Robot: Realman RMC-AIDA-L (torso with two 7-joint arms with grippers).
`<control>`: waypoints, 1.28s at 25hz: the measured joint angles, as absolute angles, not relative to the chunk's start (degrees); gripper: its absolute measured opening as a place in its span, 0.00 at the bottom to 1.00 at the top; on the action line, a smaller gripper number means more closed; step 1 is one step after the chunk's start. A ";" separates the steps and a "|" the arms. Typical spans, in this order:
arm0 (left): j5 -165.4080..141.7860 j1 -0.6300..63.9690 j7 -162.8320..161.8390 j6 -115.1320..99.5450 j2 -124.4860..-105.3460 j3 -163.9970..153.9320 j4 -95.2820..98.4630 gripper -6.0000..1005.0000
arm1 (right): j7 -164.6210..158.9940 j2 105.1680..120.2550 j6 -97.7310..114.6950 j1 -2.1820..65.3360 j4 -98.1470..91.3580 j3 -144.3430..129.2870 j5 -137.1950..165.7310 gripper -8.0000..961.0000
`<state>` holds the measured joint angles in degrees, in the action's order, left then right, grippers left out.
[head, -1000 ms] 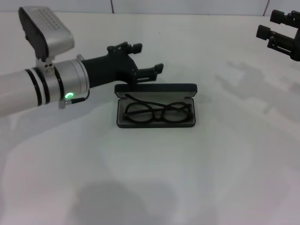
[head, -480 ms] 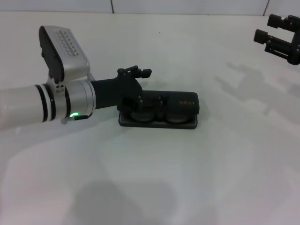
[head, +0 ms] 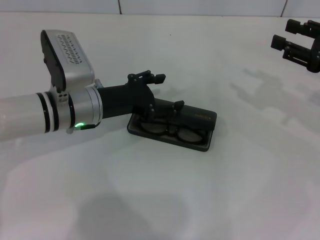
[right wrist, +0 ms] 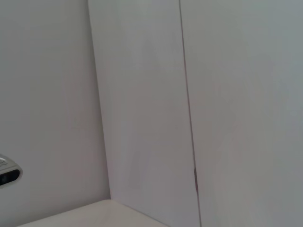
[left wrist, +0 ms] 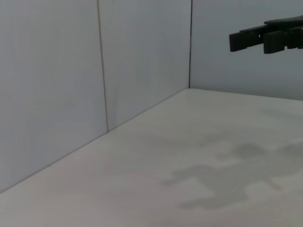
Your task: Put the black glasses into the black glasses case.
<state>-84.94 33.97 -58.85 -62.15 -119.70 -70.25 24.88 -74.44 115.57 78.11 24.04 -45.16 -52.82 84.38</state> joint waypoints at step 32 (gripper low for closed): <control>-76.96 28.18 -56.01 -102.55 -115.54 -68.84 28.98 0.88 | -72.47 114.59 101.50 28.35 -43.22 -54.40 91.25 0.66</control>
<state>-76.96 28.18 -56.01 -102.55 -115.54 -68.84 28.98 -72.47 114.59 101.50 28.35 -43.22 -54.40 91.25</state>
